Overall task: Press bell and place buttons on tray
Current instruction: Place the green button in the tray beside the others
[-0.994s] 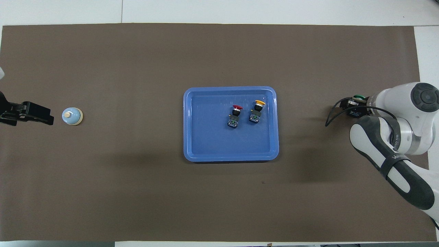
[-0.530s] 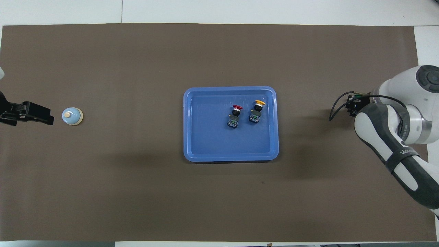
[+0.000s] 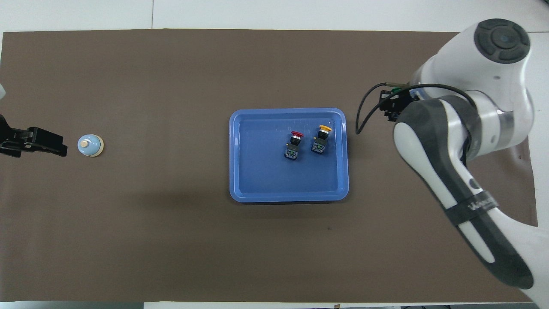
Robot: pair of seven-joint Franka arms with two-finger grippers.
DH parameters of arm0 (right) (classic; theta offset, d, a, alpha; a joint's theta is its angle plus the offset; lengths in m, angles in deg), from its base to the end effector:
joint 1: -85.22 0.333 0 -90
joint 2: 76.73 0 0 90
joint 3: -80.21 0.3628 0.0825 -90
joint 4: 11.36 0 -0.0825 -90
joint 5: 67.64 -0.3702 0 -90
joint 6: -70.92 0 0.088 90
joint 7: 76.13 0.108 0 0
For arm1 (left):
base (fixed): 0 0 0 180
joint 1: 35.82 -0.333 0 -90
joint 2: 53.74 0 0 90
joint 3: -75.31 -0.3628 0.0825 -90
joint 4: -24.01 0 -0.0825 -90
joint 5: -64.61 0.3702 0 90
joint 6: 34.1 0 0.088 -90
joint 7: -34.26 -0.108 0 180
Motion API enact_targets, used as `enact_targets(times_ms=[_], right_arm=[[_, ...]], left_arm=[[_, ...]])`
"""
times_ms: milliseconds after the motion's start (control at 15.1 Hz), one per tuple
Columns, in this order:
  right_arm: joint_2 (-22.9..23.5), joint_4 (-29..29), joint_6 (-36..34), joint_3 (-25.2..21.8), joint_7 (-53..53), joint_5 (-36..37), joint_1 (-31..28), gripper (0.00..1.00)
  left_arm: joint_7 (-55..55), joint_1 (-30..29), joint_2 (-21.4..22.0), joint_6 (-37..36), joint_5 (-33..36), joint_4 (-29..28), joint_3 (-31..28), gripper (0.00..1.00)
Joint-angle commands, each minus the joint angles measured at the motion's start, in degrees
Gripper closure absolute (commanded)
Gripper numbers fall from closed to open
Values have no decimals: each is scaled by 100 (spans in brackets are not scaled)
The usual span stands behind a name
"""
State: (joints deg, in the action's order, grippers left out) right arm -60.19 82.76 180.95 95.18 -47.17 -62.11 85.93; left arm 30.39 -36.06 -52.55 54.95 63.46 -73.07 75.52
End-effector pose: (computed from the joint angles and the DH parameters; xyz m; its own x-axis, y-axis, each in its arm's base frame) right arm 0.6261 0.1489 0.5003 0.9782 -0.2074 0.0076 -0.2075 -0.9781 0.0153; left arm 0.5262 -0.0019 0.6238 0.9908 -0.0673 -0.1175 -0.0644 -0.9975 0.0279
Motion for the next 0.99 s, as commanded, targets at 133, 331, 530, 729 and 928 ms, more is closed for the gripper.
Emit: enact_targets(times_ms=[133, 331, 530, 729, 928], right_arm=[[269, -262, 88, -11, 1083, -359, 1236, 100], [638, -253, 711, -11, 1611, -351, 1817, 100], [955, -210, 1309, -11, 1850, -280, 2047, 100], [1201, -35, 1827, -29, 1850, -263, 2249, 100], [1176, 571, 2522, -38, 1815, -219, 2241, 100]], left_arm=[[53, 24, 92, 16, 2, -83, -30, 0], [53, 24, 92, 16, 2, -83, -30, 0], [53, 24, 92, 16, 2, -83, -30, 0], [53, 24, 92, 16, 2, -83, -30, 0], [53, 24, 92, 16, 2, -83, -30, 0]])
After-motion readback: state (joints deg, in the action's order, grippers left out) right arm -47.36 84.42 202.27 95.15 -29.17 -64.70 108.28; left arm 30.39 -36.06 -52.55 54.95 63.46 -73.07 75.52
